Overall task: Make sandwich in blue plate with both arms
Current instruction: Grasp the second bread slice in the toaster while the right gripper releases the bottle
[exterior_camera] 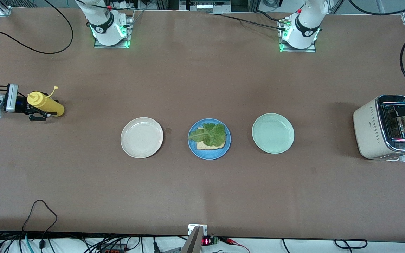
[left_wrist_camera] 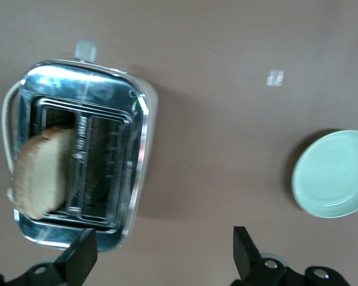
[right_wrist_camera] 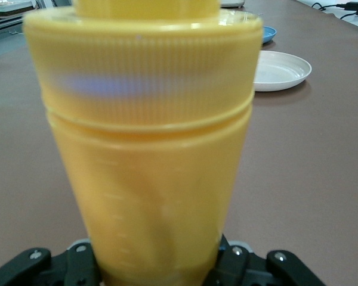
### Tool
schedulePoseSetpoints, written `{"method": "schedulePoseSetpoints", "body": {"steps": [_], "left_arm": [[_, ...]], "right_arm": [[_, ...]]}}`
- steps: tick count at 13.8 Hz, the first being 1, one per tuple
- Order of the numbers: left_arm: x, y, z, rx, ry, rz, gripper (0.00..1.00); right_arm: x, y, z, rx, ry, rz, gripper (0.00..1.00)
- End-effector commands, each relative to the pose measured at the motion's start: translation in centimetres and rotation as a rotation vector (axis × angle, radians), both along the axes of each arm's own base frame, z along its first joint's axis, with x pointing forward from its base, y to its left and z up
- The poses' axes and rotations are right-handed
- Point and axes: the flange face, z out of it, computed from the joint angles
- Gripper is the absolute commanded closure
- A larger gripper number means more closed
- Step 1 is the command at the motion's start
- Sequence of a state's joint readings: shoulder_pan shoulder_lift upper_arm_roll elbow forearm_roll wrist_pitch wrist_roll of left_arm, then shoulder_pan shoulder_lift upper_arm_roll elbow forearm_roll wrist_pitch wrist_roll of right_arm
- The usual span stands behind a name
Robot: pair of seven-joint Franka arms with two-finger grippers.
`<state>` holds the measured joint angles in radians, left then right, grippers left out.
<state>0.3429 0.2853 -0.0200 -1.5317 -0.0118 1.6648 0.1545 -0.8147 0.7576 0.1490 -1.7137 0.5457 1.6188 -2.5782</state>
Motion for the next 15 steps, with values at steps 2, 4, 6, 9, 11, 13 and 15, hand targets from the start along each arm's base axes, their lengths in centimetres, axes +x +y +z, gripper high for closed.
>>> {"method": "schedulePoseSetpoints", "body": {"steps": [2, 4, 6, 9, 11, 13, 15], "left_arm": [[1.2, 3.6, -1.1, 0.076, -0.03, -0.218, 0.0], [0.7, 6.2, -2.4, 0.064, -0.025, -0.275, 0.0], [0.2, 8.4, -4.7, 0.029, -0.002, -0.355, 0.0], [-0.6, 12.4, -7.4, 0.029, -0.023, -0.428, 0.0], [-1.1, 13.5, -8.5, 0.018, -0.013, -0.424, 0.0], [-1.3, 13.4, -9.2, 0.004, -0.002, -0.437, 0.09], [-1.5, 13.2, -9.8, -0.009, 0.01, -0.434, 0.2]], "right_arm": [[0.0, -0.5, 0.1, 0.037, -0.017, -0.008, 0.92], [0.1, -0.5, 0.0, 0.033, -0.017, -0.011, 0.67], [0.1, -0.4, -0.3, 0.041, -0.013, -0.019, 0.48], [-0.1, -0.3, -1.0, 0.052, 0.0, -0.026, 0.05], [-0.4, -0.4, -1.4, 0.072, 0.004, -0.049, 0.0], [-0.3, -0.4, -1.4, 0.076, 0.002, -0.057, 0.0], [-0.4, -0.4, -1.5, 0.077, 0.004, -0.058, 0.0]]}}
